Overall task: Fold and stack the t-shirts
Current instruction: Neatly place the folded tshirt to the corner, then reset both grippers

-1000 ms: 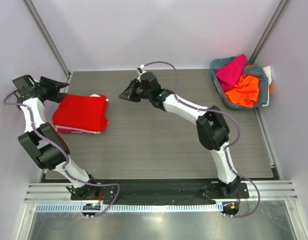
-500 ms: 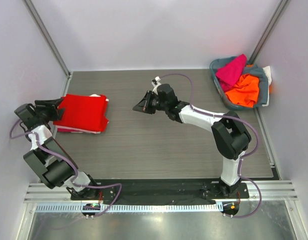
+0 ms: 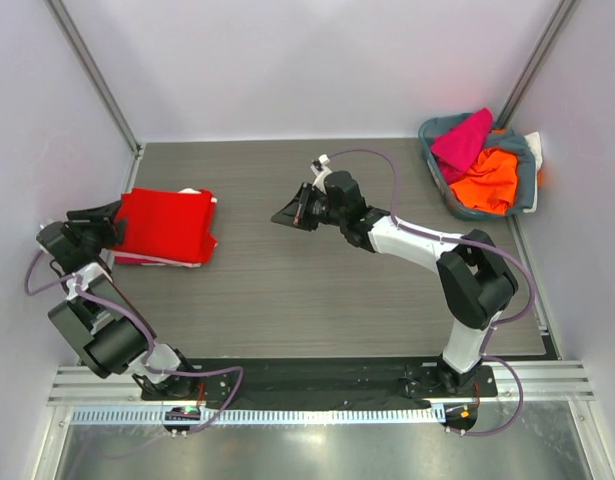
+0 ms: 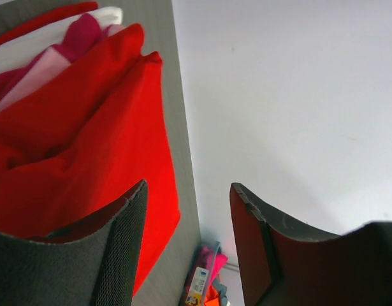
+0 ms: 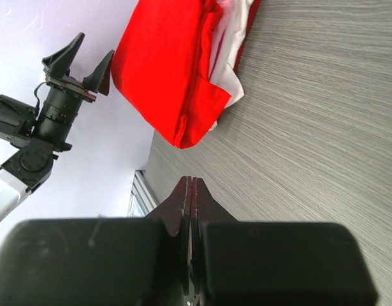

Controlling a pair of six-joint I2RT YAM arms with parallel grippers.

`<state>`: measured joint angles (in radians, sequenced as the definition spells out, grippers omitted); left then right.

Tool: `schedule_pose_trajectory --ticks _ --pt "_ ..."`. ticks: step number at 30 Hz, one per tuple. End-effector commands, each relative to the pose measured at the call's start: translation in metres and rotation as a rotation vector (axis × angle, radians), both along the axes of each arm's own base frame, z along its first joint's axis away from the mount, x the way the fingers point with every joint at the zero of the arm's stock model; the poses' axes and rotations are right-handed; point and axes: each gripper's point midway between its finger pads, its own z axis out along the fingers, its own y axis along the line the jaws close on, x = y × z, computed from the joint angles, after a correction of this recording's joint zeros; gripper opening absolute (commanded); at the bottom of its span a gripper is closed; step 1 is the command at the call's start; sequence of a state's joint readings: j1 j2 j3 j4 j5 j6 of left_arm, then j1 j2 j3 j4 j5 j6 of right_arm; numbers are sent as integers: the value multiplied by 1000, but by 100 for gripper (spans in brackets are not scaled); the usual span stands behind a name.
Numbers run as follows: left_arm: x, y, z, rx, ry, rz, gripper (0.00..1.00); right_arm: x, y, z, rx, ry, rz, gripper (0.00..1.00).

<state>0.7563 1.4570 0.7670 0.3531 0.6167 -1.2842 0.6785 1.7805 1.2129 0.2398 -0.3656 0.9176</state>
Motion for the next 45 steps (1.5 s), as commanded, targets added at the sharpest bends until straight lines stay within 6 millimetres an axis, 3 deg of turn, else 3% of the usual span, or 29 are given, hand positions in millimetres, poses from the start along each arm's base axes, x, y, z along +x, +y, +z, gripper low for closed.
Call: schedule_pose_trajectory --ticks 1,4,7,10,14,15,17,19,20,21,23,24,25,26,28,29,30,31,32,34,35,36,37,38,39,41,43,44,45 --pt "-5 8 -11 16 -16 49 55 -1 -4 27 45 -76 1 1" --pt "-12 6 -39 -17 41 70 55 -4 -7 23 48 -71 -2 1" --pt "-13 7 -47 -30 45 82 55 -6 -13 22 58 -70 -14 1" --pt "-8 7 -30 -10 17 60 54 -8 -22 24 59 -85 -24 1" --pt "-7 6 23 100 -34 39 54 -8 -41 23 31 -102 -53 1" --pt "-8 -2 26 116 -13 18 54 -6 -49 21 20 -103 -67 1" --pt "-8 -17 55 189 -41 -11 54 -6 -62 24 -6 -126 -87 1" --pt "-6 -52 80 270 -60 -88 54 -3 -80 20 -32 -130 -121 1" --pt "-5 -63 83 299 -55 -98 54 -5 -89 28 -38 -158 -136 2" --pt "-2 -95 86 324 -60 -175 54 -6 -99 23 -72 -176 -143 3" --pt "-9 -130 97 399 -100 -242 55 -5 -126 37 -101 -235 -205 6" --pt "-9 -161 99 419 -120 -302 55 -8 -138 33 -145 -269 -220 9" --pt "-12 -175 92 453 -118 -334 55 -6 -154 34 -176 -286 -265 10" --pt "-20 -191 100 483 -151 -357 56 -9 -168 27 -226 -276 -298 10" --pt "-28 -226 88 529 -151 -422 57 -10 -205 32 -323 -339 -421 12" --pt "-37 -253 87 542 -171 -486 58 -16 -218 20 -371 -324 -443 15" --pt "-39 -260 82 563 -160 -486 58 -16 -243 22 -429 -337 -548 16" --pt "-43 -272 77 574 -158 -508 58 -19 -253 19 -456 -343 -579 16" --pt "-51 -298 62 595 -149 -584 58 -25 -264 0 -499 -318 -601 17" --pt "-55 -316 44 636 -112 -604 58 -30 -279 -11 -537 -313 -655 20" --pt "-69 -346 27 677 -111 -709 58 -32 -284 -20 -556 -303 -668 23" --pt "-70 -356 9 715 -73 -736 58 -38 -291 -38 -591 -278 -676 26" --pt "-72 -362 -2 766 -50 -738 58 -39 -300 -42 -617 -276 -713 35" --pt "-84 -382 -11 806 -63 -795 59 -45 -307 -57 -654 -261 -716 58" --pt "-87 -384 -28 878 -37 -819 59 -48 -313 -63 -674 -259 -732 68" --pt "-89 -388 -36 924 -46 -828 61 -54 -327 -71 -713 -263 -778 84" --pt "-91 -386 -49 972 -41 -853 63 -56 -334 -70 -698 -262 -831 91" --pt "-89 -384 -50 991 -43 -846 74 -59 -333 -70 -681 -275 -821 92" --pt "-87 -377 -53 1016 -18 -819 97 -60 -333 -70 -678 -289 -818 92"
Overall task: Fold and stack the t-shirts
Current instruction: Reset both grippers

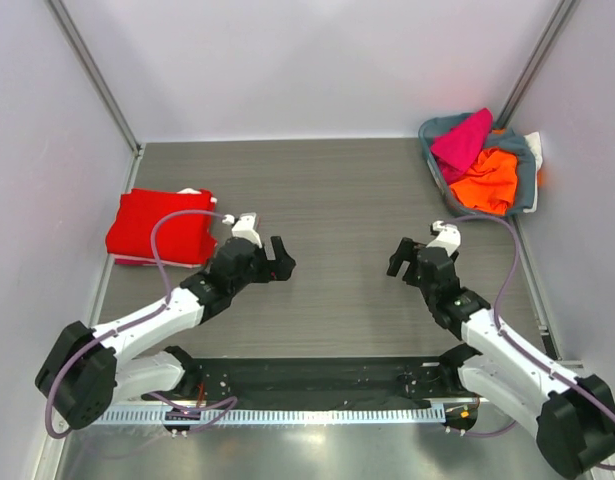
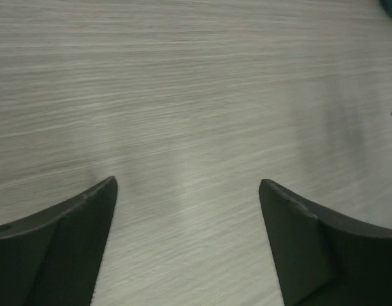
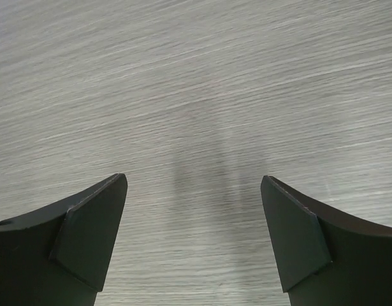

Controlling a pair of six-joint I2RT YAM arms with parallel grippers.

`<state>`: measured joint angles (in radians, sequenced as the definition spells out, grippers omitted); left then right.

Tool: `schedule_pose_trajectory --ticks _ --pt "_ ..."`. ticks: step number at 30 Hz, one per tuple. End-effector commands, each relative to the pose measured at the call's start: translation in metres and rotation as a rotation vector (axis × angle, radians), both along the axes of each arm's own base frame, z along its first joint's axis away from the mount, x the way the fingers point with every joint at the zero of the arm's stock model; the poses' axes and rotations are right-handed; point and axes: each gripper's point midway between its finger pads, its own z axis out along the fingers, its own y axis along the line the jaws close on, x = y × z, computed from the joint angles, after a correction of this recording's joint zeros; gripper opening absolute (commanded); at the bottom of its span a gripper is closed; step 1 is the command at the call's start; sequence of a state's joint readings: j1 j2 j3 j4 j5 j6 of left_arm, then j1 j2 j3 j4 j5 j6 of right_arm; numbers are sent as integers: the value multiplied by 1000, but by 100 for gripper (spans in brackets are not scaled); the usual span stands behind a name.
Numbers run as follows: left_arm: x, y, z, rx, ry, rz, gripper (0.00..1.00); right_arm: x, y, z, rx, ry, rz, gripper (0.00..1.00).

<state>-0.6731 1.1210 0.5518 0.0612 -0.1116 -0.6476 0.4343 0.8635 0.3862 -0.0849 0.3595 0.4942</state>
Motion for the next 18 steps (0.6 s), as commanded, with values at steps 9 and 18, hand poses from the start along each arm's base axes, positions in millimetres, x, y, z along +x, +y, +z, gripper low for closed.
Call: schedule_pose_trajectory --ticks 9,18 --pt "36 80 11 211 -213 360 100 12 -16 25 44 -255 -88 92" --pt "31 56 9 137 -209 239 100 9 -24 19 60 -237 -148 92"
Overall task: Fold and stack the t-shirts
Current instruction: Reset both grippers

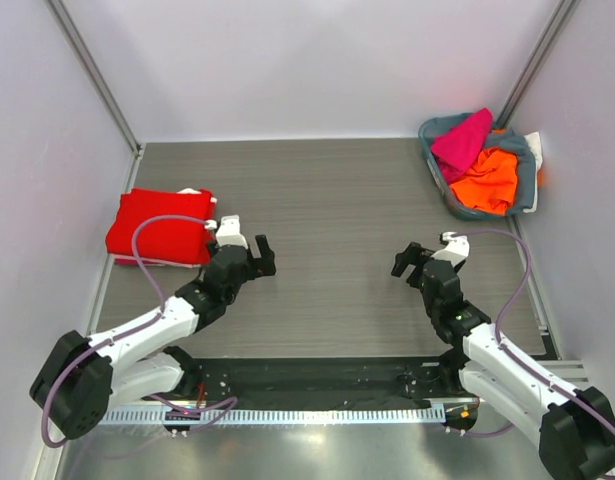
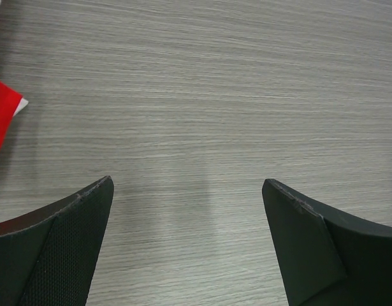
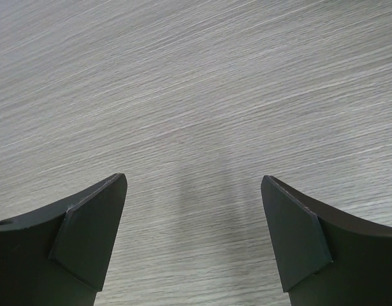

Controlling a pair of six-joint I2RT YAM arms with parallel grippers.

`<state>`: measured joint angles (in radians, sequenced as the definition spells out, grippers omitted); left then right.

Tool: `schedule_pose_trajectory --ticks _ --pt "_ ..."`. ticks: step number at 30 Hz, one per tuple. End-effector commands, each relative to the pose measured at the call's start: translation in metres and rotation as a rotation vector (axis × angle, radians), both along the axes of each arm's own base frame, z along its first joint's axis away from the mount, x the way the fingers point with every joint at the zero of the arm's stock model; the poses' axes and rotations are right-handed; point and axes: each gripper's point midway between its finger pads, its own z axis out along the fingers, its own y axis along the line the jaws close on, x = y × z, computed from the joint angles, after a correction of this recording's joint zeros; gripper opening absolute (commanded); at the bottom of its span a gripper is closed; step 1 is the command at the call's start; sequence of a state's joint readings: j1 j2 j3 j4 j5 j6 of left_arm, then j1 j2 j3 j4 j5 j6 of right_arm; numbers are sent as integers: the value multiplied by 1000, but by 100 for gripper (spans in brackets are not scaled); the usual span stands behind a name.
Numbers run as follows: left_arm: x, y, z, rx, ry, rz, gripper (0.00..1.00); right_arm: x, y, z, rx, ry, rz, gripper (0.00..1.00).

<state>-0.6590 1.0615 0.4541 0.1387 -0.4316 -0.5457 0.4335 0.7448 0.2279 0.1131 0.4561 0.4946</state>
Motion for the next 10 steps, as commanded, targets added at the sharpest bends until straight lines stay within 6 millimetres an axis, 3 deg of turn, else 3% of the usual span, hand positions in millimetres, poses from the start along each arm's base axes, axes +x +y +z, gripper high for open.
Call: schedule_pose_trajectory --ticks 1,10 --pt "9 -9 15 -33 -55 -24 100 8 -6 16 36 -76 -63 92" --pt "13 -32 7 -44 -14 -106 98 13 1 10 29 -37 -35 91"
